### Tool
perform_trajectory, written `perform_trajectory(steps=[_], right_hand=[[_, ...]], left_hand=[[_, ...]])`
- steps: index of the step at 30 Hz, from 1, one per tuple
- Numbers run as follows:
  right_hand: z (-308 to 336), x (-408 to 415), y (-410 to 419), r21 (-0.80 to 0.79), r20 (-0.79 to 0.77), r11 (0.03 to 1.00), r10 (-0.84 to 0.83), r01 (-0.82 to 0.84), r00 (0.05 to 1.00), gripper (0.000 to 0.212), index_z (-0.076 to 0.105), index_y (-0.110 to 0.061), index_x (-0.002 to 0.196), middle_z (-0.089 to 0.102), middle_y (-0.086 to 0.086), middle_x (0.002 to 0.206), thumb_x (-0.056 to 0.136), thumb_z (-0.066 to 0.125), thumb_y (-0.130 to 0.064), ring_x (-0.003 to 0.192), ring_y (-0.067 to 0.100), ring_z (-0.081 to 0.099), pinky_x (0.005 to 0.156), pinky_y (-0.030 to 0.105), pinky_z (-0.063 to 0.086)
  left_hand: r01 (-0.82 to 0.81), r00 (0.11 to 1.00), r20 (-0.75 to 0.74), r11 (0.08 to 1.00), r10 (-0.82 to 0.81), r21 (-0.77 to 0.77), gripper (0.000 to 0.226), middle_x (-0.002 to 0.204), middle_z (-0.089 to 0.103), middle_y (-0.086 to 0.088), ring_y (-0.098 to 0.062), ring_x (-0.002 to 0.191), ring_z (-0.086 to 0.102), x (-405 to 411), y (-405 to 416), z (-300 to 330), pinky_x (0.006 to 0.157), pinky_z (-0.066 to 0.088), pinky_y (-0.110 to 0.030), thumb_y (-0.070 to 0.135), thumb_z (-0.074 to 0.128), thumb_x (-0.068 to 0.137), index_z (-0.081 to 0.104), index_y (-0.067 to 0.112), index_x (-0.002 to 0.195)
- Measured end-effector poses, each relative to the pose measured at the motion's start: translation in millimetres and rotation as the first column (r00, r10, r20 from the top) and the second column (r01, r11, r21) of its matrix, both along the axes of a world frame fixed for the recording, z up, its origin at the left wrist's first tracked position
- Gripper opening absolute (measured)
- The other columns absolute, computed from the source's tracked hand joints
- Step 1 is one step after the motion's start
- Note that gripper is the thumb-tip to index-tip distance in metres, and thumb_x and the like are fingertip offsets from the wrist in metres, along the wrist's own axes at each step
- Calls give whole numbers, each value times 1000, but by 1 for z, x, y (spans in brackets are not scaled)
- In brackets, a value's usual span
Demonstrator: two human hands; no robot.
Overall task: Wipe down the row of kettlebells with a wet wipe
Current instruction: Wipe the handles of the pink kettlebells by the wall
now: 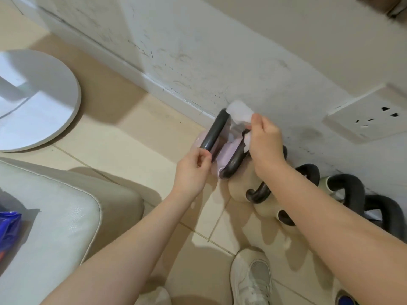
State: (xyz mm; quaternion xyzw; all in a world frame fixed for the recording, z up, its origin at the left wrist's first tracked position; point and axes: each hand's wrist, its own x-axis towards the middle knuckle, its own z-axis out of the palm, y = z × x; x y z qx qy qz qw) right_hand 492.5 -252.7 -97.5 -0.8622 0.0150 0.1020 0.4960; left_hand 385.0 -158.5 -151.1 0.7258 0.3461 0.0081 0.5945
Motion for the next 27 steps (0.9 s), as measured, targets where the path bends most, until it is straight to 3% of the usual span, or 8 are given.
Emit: perform_trajectory(steps=[3,6,9,12,14,17,21,27], right_hand=[[0,2,-24,-10,-182,989,-145,145,973,40,59,-3,105,58,5,93,100,34,-33,85,19,51,76,30,41],[-9,-1,-37,32,-367,970,-212,240,906,43,54,-10,121,62,6,109,99,32,-40,94,23,56,91,44,47],[-22,-11,-29,98,-535,942,-223,321,815,41,59,-11,105,62,5,86,96,38,-45,79,19,58,88,39,47],[-39,-44,-20,203,-660,945,-61,256,749,42,61,-13,91,62,7,80,92,39,-48,88,18,59,90,32,43],[-47,-70,-23,242,-635,961,51,135,771,20,52,-18,86,54,0,80,94,35,-23,81,12,51,74,27,39],[-52,-81,-31,112,-487,990,131,-87,864,21,33,-17,75,35,-3,73,88,32,0,67,12,34,60,26,29],[-70,-67,-31,-75,-262,989,102,-126,960,31,35,-17,63,40,-2,66,92,41,-8,72,25,49,67,36,42],[-87,-52,-24,96,-463,989,-58,115,884,31,60,-11,92,64,18,99,92,46,-39,90,32,61,82,44,52]], left_hand=[[168,985,-47,985,-167,31,17,96,67,-1,-15,84,59,6,-21,0,76,45,-21,18,57,89,65,13,103],[278,956,-105,960,-274,26,24,101,69,-5,-22,93,61,12,-33,-1,84,47,-31,22,63,85,63,12,107],[317,943,-135,945,-305,77,23,97,70,-5,-25,92,62,15,-34,-1,85,49,-38,24,65,82,63,13,102],[305,946,-117,952,-301,15,32,111,67,-2,-21,103,61,12,-27,-2,94,46,-35,17,61,83,60,15,115],[219,968,-107,972,-227,-85,35,117,62,-1,-20,111,58,7,-23,-2,101,43,-34,12,53,88,56,14,122],[140,984,-75,958,-164,-250,32,117,61,-5,-17,108,56,-3,-22,0,97,44,-27,5,43,91,58,11,118],[136,983,-78,947,-165,-291,38,117,60,-3,-14,103,54,-5,-25,2,74,43,-9,4,37,91,58,14,121],[160,979,-70,936,-191,-312,38,119,65,-1,-12,113,55,-8,-21,-1,104,41,-34,32,36,92,65,19,113]])
